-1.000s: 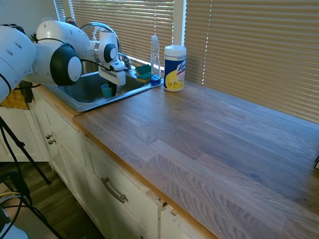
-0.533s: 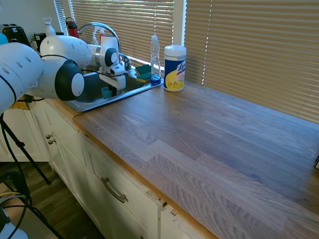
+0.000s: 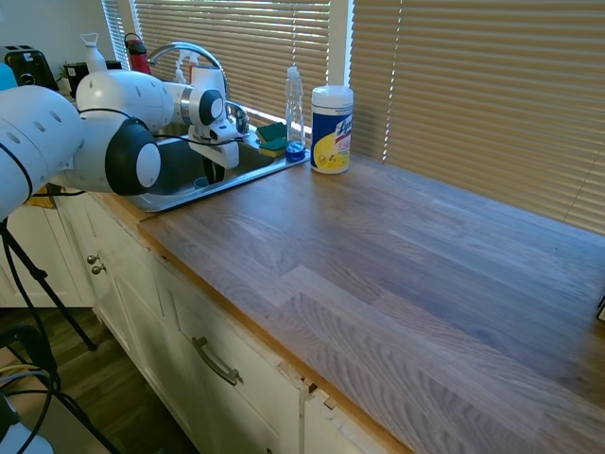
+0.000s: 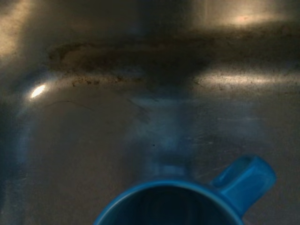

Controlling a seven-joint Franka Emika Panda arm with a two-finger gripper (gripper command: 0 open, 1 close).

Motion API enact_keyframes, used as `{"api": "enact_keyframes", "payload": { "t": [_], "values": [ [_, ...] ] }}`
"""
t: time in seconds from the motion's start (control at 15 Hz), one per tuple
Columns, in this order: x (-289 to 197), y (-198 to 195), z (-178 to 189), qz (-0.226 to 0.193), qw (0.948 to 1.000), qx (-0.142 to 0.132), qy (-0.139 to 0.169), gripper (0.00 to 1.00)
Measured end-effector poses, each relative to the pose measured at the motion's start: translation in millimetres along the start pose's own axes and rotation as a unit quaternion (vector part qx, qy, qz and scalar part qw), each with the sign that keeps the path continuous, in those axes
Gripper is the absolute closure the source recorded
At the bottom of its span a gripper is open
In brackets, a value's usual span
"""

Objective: Put the mug in the sink

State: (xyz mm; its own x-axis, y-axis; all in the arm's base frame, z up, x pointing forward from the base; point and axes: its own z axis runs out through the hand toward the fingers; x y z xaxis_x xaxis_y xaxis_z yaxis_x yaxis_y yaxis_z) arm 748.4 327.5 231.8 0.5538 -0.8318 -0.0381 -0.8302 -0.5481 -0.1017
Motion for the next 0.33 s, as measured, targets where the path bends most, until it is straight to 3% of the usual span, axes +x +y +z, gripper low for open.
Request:
{"api": "enact_keyframes", "payload": {
  "t": [0.33],
  "values": [
    [-1.4,-3.5,-45.6,0.004,1.0000,0.000,0.002,0.00]
  ]
}}
